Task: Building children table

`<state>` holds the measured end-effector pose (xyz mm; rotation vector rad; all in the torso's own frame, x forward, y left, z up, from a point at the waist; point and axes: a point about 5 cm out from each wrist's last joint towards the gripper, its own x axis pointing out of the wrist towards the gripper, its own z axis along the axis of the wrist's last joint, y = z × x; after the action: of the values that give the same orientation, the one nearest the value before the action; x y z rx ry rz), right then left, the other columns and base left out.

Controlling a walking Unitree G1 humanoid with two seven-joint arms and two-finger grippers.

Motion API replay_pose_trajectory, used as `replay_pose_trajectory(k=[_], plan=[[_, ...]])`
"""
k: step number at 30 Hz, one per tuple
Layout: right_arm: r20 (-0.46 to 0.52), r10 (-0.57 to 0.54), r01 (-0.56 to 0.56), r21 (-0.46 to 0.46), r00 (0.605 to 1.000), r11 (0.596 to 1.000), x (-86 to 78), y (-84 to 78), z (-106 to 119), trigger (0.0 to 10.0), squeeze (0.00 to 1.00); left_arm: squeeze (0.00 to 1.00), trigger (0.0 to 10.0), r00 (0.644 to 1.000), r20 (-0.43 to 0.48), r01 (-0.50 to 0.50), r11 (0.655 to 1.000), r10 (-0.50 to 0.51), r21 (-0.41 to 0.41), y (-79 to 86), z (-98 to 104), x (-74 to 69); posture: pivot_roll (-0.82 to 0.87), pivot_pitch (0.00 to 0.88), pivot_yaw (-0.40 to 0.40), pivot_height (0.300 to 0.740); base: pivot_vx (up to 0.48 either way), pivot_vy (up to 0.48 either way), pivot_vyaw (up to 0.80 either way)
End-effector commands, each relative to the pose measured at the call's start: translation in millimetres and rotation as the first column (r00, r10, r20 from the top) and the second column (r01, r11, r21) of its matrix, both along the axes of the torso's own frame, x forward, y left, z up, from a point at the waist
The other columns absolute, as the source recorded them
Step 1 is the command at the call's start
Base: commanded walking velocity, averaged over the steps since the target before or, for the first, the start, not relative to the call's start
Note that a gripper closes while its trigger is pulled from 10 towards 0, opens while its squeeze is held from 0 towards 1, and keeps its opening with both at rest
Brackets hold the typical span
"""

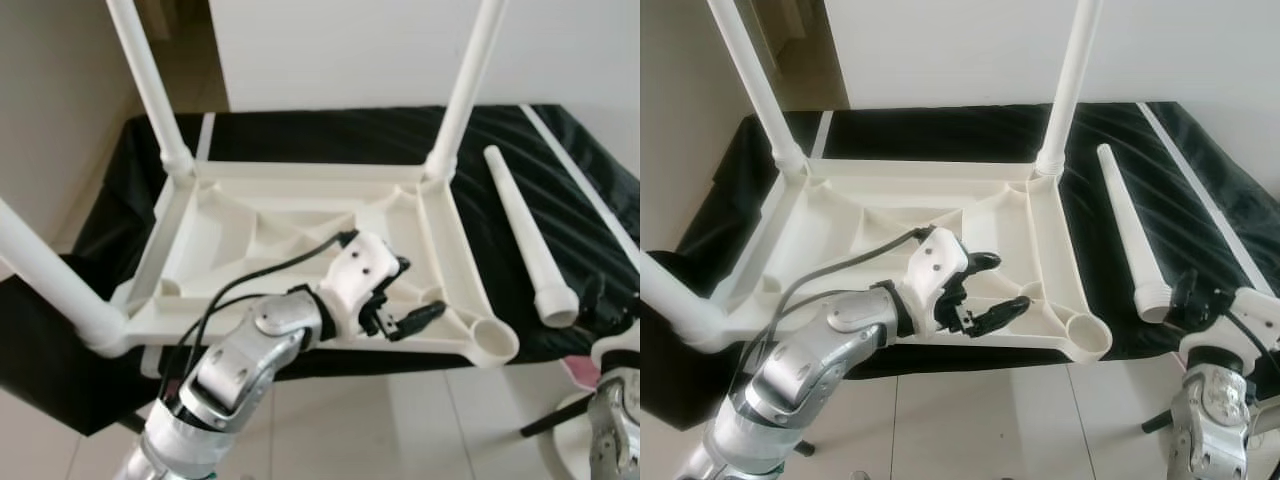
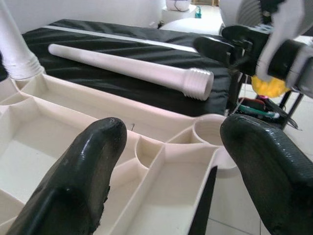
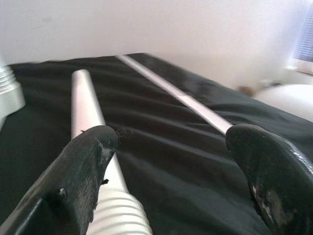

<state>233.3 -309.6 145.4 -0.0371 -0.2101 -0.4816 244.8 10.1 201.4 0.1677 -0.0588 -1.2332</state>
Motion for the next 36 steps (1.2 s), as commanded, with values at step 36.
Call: replay_pose_trajectory(k=[36], plan=[[-0.209, 0.095, -0.085, 0.057, 0.973, 0.995, -10.4, -13.4, -41, 10.0, 0.0, 0.0, 10.0, 0.999, 0.03, -0.015, 1.0, 0.015, -0.006, 0.1, 1, -0.7, -0.05, 0.087, -0.024, 0.74, 0.0, 0.0, 0.0]])
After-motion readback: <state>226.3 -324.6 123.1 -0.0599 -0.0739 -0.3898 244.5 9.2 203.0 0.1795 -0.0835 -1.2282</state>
